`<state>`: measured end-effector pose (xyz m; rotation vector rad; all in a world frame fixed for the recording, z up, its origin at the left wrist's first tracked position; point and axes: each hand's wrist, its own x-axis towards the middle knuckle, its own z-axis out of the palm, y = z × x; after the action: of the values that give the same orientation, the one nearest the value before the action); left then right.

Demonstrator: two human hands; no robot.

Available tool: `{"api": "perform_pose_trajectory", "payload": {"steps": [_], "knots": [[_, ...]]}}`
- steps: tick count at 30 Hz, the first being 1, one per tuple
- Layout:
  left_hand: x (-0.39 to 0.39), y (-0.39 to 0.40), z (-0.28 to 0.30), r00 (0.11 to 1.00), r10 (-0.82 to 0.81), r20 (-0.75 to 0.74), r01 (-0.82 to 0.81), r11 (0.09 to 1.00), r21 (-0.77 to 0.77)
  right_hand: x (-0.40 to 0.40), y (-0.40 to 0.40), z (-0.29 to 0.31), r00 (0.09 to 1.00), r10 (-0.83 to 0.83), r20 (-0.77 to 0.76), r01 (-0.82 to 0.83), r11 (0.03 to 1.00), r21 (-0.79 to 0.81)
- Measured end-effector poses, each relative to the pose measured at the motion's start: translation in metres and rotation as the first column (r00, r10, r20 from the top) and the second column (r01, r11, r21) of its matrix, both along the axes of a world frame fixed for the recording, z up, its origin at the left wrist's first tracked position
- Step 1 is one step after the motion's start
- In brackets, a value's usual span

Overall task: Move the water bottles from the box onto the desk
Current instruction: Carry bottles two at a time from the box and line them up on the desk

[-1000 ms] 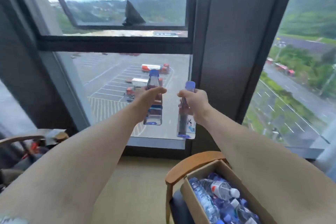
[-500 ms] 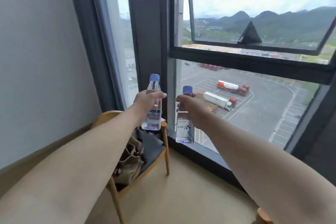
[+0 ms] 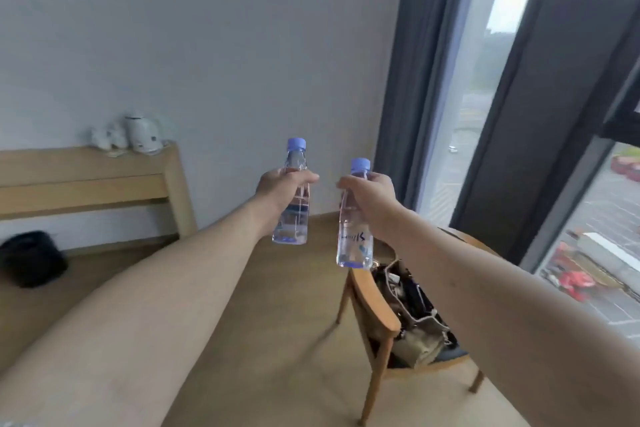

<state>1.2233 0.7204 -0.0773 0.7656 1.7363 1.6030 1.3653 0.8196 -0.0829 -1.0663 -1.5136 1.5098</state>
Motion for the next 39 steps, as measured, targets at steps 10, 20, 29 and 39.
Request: {"api": "perform_pose_trajectory", "payload": {"steps": [10, 20, 29, 39], "knots": [[-0.206, -0.096, -0.029, 0.889, 0.457, 0.006, -0.455, 0.887, -0.078, -0.261, -0.048, -0.021, 0.9, 0.437, 0.003, -0.436, 0.899, -0.047], [-0.411, -0.12, 0.008, 0.752, 0.659, 0.01, -0.656, 0.75, -0.083, -0.507, -0.047, 0.002, 0.75, 0.662, 0.004, -0.661, 0.75, -0.036], [-0.552, -0.142, -0.002, 0.7, 0.713, 0.046, -0.706, 0.7, -0.105, -0.67, -0.066, -0.004, 0.697, 0.717, 0.021, -0.713, 0.696, -0.08], [-0.758, -0.174, -0.017, 0.746, 0.666, -0.011, -0.662, 0.741, -0.112, -0.861, -0.106, -0.019, 0.741, 0.672, -0.001, -0.669, 0.737, -0.099]]}}
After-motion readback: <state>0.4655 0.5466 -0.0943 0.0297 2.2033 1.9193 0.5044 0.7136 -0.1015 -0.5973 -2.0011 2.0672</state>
